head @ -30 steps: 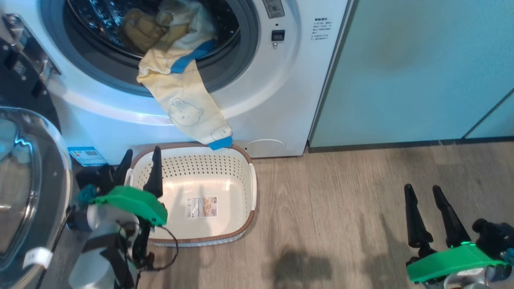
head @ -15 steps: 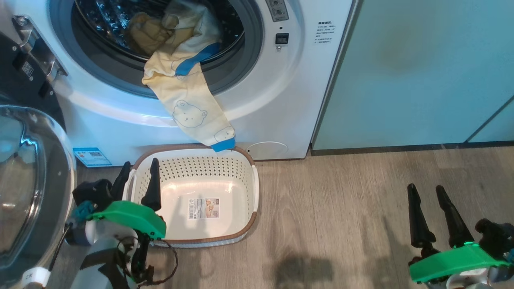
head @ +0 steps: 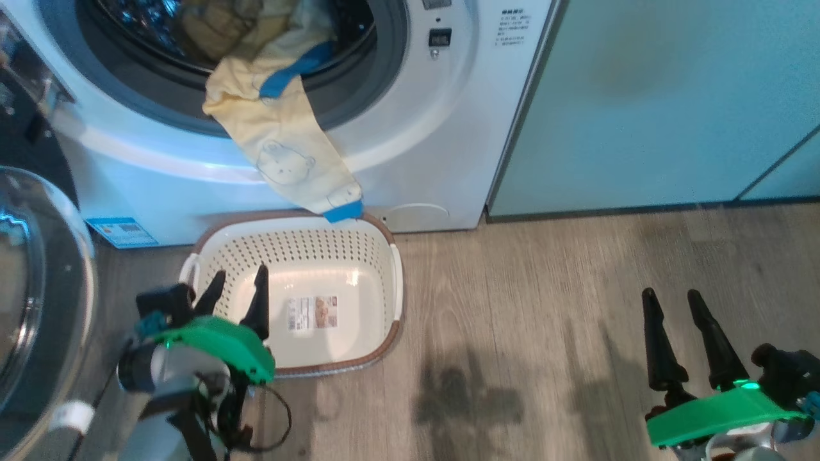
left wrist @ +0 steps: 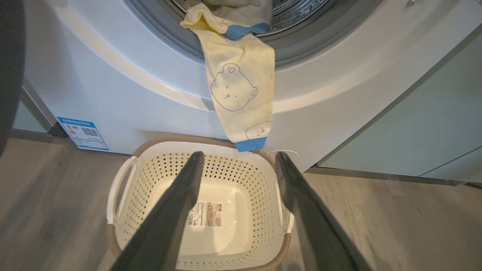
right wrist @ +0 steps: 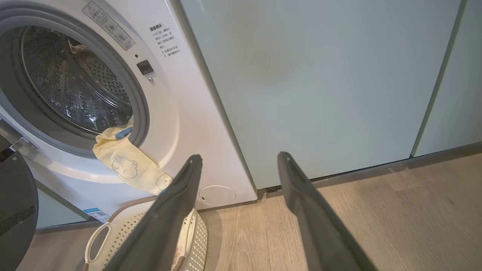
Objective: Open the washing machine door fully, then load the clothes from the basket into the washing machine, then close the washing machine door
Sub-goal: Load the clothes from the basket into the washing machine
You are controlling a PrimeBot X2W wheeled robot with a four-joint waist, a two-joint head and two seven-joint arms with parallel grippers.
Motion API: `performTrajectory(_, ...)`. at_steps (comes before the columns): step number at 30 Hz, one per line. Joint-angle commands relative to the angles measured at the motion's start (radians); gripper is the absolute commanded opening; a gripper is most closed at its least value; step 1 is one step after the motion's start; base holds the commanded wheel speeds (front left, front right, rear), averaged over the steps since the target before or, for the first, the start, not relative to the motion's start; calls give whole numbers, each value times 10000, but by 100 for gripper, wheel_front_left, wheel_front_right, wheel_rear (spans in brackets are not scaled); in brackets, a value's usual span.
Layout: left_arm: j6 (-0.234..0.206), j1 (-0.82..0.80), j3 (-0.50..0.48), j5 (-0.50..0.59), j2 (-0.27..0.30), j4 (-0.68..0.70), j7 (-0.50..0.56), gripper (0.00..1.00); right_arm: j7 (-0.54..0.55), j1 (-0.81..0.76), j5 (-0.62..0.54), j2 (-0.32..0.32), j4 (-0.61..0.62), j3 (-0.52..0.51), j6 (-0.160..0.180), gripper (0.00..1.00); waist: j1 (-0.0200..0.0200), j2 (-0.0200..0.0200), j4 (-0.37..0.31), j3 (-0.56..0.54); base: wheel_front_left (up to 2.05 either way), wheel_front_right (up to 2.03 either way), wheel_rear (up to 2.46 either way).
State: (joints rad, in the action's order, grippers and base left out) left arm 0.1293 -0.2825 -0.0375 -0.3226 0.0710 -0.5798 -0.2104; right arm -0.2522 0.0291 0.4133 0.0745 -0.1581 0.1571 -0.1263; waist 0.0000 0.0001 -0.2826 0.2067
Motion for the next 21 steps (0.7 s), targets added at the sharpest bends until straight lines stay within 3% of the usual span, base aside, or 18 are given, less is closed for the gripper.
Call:
performTrajectory(1, 5, -618, -207, -118, 327, 175, 34, 100, -96, 365, -8, 67, 332, 219, -44, 100, 0, -1, -110, 257, 0, 0, 0)
performTrajectory(21, 12, -4687, 2604, -2146, 2389, -3795, 559, 100, -96, 1467, -12, -189, 522, 566, -44, 100, 0, -1, -1319, 2849, 0, 0, 0)
